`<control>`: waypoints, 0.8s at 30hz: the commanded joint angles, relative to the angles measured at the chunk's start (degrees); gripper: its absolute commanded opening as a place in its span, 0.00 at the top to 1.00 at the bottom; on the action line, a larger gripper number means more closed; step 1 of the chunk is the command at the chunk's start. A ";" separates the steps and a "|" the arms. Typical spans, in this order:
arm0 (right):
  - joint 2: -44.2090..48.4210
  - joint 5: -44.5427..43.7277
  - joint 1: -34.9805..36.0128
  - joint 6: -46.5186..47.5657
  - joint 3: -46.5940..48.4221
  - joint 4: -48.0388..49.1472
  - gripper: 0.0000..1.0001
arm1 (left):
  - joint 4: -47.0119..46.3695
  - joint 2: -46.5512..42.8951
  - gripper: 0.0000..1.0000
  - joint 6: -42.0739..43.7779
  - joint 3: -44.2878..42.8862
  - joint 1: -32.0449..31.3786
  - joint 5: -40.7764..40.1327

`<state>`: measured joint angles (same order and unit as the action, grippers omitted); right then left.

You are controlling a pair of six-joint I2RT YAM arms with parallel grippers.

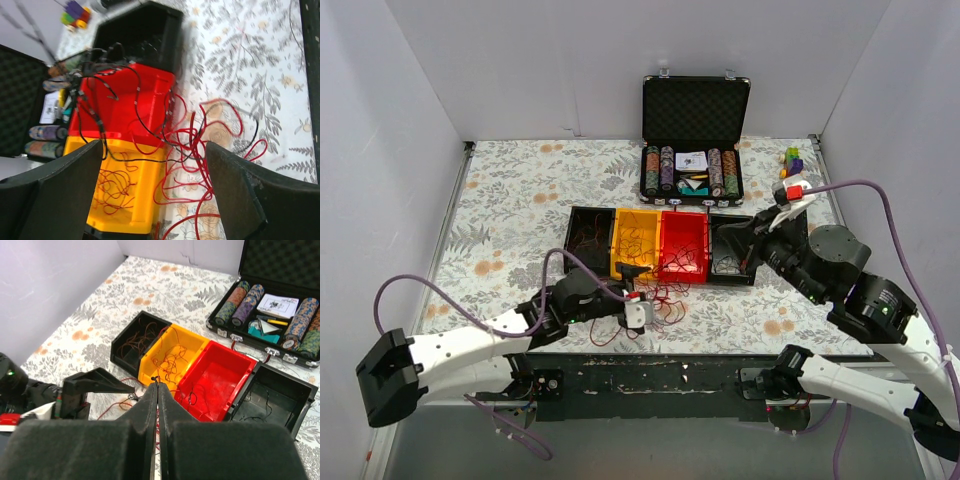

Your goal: Untangle the cables

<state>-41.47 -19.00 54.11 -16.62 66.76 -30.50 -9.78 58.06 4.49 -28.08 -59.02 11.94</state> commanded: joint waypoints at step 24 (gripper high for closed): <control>2.89 3.01 -0.14 -3.50 -0.93 6.86 0.99 | -10.07 11.27 0.13 -18.11 -3.74 -0.39 4.41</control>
<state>-39.88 -16.86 54.06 -19.57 65.78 -26.85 -11.62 67.66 -9.82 -29.63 -59.11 16.56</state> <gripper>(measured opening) 0.027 0.900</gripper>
